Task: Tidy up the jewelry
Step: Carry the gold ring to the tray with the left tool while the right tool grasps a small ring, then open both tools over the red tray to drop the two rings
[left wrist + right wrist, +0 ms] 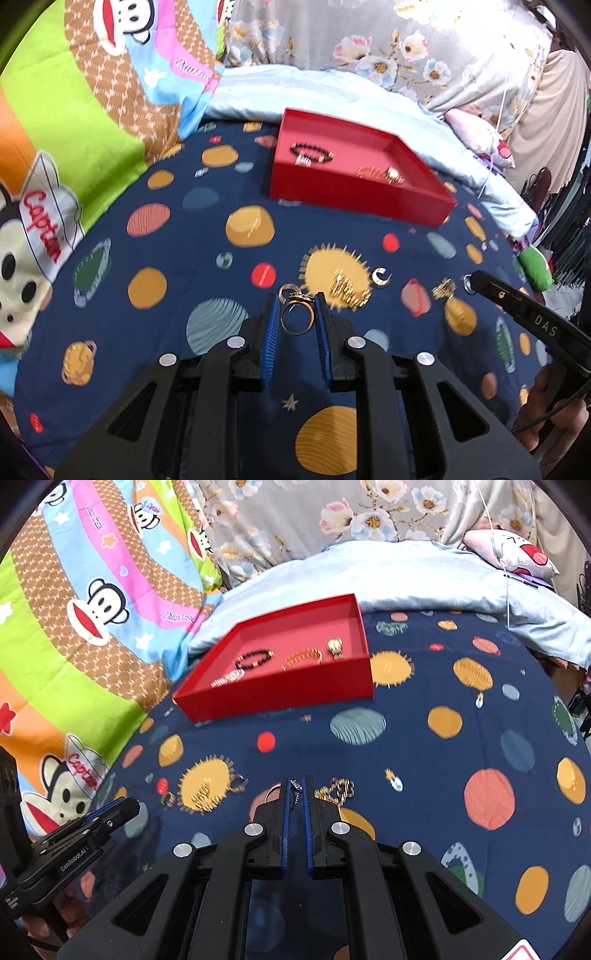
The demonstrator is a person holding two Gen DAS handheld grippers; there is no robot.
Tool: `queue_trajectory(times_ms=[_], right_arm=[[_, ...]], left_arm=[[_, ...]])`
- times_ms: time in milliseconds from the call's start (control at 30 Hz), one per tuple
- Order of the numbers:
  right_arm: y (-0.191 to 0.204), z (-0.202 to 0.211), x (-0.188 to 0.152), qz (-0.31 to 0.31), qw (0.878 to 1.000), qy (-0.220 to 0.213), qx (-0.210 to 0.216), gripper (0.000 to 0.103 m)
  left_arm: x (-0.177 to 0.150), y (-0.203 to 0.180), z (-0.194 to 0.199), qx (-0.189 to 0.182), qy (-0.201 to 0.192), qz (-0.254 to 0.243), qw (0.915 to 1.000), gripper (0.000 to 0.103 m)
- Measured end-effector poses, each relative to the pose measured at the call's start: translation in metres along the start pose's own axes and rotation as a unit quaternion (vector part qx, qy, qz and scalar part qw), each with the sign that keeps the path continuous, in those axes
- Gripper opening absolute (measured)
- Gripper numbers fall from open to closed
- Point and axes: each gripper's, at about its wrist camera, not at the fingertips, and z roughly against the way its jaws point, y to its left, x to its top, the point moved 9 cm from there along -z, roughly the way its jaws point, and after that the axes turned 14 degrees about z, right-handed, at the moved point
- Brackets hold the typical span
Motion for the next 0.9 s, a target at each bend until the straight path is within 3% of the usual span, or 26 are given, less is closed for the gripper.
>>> queue_trajectory(times_ms=[367,667,900], right_arm=[[-0.022,-0.003,0.064,0.023,0.999,-0.034,-0.004,0.006],[-0.042,-0.052,0.113,0.021,0.999,-0.032,-0.003,0.006],[-0.05,-0.094,0.117,0.024,1.0,-0.007,-0.008,0.006]], left_arm=[[0.074,-0.044,0.0,-0.022,-0.042,-0.039,0.9981,0.019],[0.131,-0.085,-0.049,-0.042,-0.049,-0.053,0.9965,0.019],[0.144,-0.095,-0.099,-0.03,-0.037,-0.055,0.9974,0.019]])
